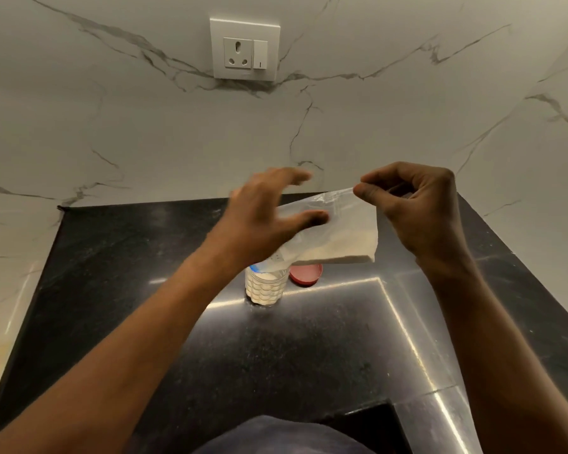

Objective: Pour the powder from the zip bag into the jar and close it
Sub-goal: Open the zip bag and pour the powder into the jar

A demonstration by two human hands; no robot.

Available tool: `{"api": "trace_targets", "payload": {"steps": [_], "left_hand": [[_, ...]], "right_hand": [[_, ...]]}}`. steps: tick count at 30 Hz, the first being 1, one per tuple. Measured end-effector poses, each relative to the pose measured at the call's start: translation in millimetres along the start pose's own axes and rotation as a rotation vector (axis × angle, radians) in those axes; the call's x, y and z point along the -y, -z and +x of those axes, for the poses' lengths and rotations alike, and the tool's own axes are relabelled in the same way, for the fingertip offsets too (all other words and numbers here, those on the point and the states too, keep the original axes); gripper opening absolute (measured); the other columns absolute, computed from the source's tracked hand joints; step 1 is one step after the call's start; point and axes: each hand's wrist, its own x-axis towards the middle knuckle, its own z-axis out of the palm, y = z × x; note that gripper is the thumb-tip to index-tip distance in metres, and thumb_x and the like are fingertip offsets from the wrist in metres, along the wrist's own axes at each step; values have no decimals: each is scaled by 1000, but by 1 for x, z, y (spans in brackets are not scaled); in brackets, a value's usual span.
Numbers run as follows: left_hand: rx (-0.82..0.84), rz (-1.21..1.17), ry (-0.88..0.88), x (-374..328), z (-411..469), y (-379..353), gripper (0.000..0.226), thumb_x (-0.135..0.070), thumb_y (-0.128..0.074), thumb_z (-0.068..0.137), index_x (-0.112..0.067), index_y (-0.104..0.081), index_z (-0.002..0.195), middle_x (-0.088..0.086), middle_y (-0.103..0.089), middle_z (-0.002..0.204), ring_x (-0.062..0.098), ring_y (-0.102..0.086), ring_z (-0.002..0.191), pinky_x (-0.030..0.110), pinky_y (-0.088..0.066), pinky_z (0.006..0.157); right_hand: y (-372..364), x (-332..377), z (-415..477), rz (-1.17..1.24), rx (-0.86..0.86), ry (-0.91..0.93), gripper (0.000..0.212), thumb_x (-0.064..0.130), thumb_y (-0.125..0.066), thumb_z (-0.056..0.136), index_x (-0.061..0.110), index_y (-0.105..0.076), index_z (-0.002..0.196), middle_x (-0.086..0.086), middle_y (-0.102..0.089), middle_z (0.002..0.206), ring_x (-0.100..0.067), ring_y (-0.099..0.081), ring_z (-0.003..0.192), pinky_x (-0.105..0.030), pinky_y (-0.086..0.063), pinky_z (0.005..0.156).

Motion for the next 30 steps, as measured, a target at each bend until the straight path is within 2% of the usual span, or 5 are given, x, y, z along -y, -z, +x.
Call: {"api": "trace_targets", "payload": {"steps": [8,14,22,26,30], "left_hand": [[153,-127,-70,-27,48,-29,19,-24,-68,102,-14,-79,113,3,-79,109,20,-69,110,56,-53,100],[145,-194,-88,-20,48,-35,16,-18,-70,101,-14,-80,113,5,-78,116,17,-67,112,53,-55,103],[166,-78,-121,-22,46,-27,20,-27,-70,101,-19,-79,116,1,-78,123,21,-67,121,61,-46,106],[-247,-21,-106,1,21,-12,36,-48,-77,91,-27,-74,120,-12,-71,126,3,-59,122,37,-38,112],[-586,-430,270,40,-36,-19,33,-48,-74,94,-24,-66,116,-8,-68,110,-1,-64,102,16,-54,90]], "right_hand": [[6,-14,-6,102,25,-9,28,28,-88,82,17,-75,104,6,-74,87,1,-69,74,-12,-56,68],[5,-57,-24,177,359,-311,85,47,-97,63,35,-56,136,11,-65,127,-3,-62,117,-24,-54,91],[-23,-72,-45,389,222,-370,33,51,-78,71,25,-76,90,1,-80,92,-31,-75,96,-61,-60,94],[-27,-70,-44,385,140,-321,28,48,-79,74,23,-77,88,-5,-80,91,-34,-75,93,-63,-60,89],[-30,-70,-46,386,80,-298,34,36,-78,81,4,-78,91,-23,-76,94,-41,-74,90,-62,-61,83]]}}
